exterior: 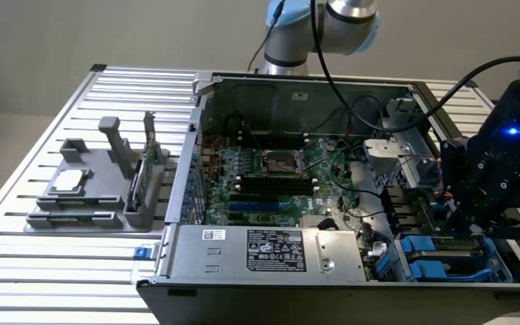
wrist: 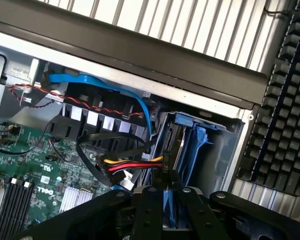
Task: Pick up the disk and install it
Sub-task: 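Insert the first disk wire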
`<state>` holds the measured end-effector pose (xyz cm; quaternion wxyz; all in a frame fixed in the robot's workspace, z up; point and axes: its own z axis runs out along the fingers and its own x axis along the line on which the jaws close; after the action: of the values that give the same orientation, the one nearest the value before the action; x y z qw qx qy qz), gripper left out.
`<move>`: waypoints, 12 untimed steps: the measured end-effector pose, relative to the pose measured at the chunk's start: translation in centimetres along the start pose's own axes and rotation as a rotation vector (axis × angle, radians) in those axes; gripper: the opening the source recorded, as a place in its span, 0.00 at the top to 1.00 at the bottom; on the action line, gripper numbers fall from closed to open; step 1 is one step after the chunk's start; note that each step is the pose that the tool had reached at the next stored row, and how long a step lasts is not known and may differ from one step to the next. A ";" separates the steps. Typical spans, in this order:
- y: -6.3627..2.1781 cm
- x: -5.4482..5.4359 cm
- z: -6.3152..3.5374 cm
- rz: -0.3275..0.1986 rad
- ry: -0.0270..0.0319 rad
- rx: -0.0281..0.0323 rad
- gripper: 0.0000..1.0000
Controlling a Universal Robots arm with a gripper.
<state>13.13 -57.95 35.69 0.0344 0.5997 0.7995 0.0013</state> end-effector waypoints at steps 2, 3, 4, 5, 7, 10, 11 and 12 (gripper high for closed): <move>0.13 0.3 -0.01 -0.001 -0.0116 0.0049 0.83; 0.20 0.5 -0.02 -0.001 -0.0172 0.0076 0.83; 0.28 0.6 -0.03 -0.002 -0.0220 0.0100 0.83; 0.37 0.7 -0.03 -0.002 -0.0255 0.0121 0.83; 0.59 0.8 -0.02 -0.001 -0.0296 0.0162 0.83; 0.95 0.9 0.00 0.003 -0.0323 0.0201 0.83; 1.07 0.9 0.01 0.006 -0.0330 0.0208 0.83; 1.20 0.9 0.01 0.009 -0.0339 0.0216 0.83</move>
<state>14.03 -56.77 35.68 0.0414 0.6036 0.7960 -0.0173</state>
